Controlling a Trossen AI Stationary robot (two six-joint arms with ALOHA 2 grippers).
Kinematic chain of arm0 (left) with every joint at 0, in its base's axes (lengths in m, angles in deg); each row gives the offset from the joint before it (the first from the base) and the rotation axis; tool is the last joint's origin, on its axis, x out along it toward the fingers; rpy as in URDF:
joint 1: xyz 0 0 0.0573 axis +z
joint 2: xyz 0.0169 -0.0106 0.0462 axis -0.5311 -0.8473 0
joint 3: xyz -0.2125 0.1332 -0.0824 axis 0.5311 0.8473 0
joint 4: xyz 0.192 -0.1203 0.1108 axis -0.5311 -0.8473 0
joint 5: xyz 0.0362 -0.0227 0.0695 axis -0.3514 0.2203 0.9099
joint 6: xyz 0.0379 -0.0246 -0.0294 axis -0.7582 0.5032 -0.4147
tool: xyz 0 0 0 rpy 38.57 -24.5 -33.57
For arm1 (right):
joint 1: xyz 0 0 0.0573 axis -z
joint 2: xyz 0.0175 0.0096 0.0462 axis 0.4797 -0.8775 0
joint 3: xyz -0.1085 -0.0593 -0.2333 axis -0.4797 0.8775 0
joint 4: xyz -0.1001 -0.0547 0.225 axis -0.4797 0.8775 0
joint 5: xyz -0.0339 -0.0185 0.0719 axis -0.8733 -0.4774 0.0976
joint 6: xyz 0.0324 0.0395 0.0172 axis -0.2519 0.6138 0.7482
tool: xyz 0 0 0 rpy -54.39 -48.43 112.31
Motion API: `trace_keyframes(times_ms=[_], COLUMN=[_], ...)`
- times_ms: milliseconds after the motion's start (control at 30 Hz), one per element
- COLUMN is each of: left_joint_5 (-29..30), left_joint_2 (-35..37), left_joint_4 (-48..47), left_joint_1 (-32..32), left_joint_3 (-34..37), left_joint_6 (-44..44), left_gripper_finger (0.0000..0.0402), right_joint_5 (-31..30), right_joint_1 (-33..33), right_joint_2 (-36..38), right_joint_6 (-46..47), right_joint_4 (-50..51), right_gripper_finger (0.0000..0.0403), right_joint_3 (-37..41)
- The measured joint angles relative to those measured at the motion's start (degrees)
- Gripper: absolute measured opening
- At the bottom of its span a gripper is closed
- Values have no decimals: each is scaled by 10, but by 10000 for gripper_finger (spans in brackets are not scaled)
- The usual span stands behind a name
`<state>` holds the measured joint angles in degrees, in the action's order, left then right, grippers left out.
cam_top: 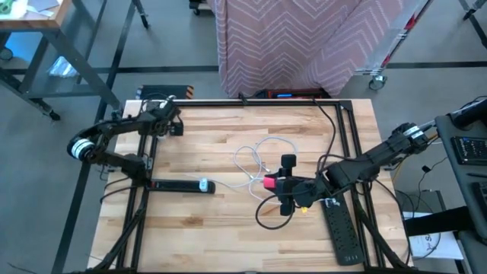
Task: Plug in charger cables
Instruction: Insert the pink charger adapter into white outlet extension
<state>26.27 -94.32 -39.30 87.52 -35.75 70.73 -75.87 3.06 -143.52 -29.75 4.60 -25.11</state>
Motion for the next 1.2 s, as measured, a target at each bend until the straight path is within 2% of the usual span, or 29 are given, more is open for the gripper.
trace_keyframes(times_ms=[200,367,400,467,567,767,900,1067,1200], left_joint_5=[52,91,86,-12,-51,-46,-43,-13,-35], left_joint_2=[-24,-29,-28,-26,-24,-32,-54,-120,-198], left_joint_4=[49,55,65,108,148,205,275,350,391], left_joint_1=[-45,-81,-92,-120,-164,-288,-384,-480,-520], left_joint_3=[36,42,42,38,40,17,-2,-33,-79], left_joint_6=[-7,-4,-2,-4,-34,-33,-87,-124,-163], left_gripper_finger=[205,203,196,182,179,178,177,177,177], right_joint_5=[1,2,2,6,25,51,71,135,142], right_joint_1=[0,10,15,28,49,81,108,151,179], right_joint_2=[0,0,0,0,0,0,-2,-34,-93], right_joint_6=[-7,-32,-35,-41,-45,-60,-58,-61,-92], right_joint_4=[-5,-23,-25,-30,-27,-21,19,79,164], right_gripper_finger=[140,140,140,140,140,140,140,140,140], right_joint_3=[0,0,0,-1,-4,-16,-31,-61,-119])
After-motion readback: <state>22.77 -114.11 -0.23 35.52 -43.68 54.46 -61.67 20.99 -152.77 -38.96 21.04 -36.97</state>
